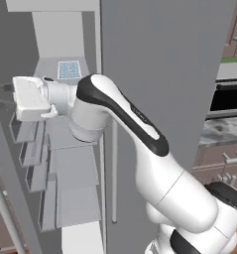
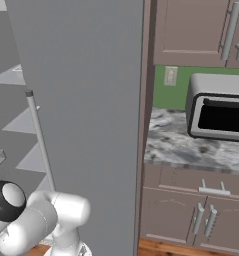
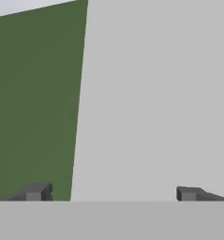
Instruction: Open the freezer door, pick up the ice cube tray from the freezer, and place it on the dining counter.
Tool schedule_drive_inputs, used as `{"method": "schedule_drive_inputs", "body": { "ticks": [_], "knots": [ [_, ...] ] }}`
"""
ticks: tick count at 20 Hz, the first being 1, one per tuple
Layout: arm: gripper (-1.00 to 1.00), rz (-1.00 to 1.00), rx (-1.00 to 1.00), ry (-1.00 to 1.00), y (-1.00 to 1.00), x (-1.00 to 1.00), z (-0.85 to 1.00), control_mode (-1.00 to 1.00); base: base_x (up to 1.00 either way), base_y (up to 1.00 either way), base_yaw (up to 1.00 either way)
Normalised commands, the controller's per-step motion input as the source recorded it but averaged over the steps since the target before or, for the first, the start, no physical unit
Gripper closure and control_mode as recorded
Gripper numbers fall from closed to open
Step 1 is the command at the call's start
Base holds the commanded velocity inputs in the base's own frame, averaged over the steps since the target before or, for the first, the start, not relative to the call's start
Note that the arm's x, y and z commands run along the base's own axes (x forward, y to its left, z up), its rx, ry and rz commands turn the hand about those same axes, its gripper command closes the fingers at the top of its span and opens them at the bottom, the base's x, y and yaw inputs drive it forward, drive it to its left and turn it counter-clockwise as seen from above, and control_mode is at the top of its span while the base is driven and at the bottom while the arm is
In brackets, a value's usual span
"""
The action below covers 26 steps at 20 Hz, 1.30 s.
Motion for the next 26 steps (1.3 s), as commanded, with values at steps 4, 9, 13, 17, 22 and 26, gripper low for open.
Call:
{"method": "schedule_drive_inputs", "body": {
  "ticks": [4, 9, 13, 17, 22, 26],
  "knots": [
    [-1.0, 0.0, -0.1, 0.0, 0.47, -0.1, 0.16, -1.0, 0.0, 0.0, 0.0],
    [-1.0, -0.04, -0.07, 0.01, 0.22, -0.09, 0.16, -1.0, 0.0, 0.0, 0.0],
    [-1.0, -0.11, 0.0, 0.07, -0.72, -0.22, 0.44, -1.0, 0.0, 0.0, 0.0],
    [-1.0, -0.11, 0.0, 0.07, -1.0, -0.1, 0.34, -1.0, 0.0, 0.0, 0.0],
    [-1.0, -0.14, 0.0, 0.06, -1.0, -0.07, 0.13, -1.0, 0.0, 0.0, 0.0],
    [-1.0, -0.19, 0.0, 0.09, -1.0, -0.01, 0.0, -1.0, 0.0, 0.0, 0.0]
  ]
}}
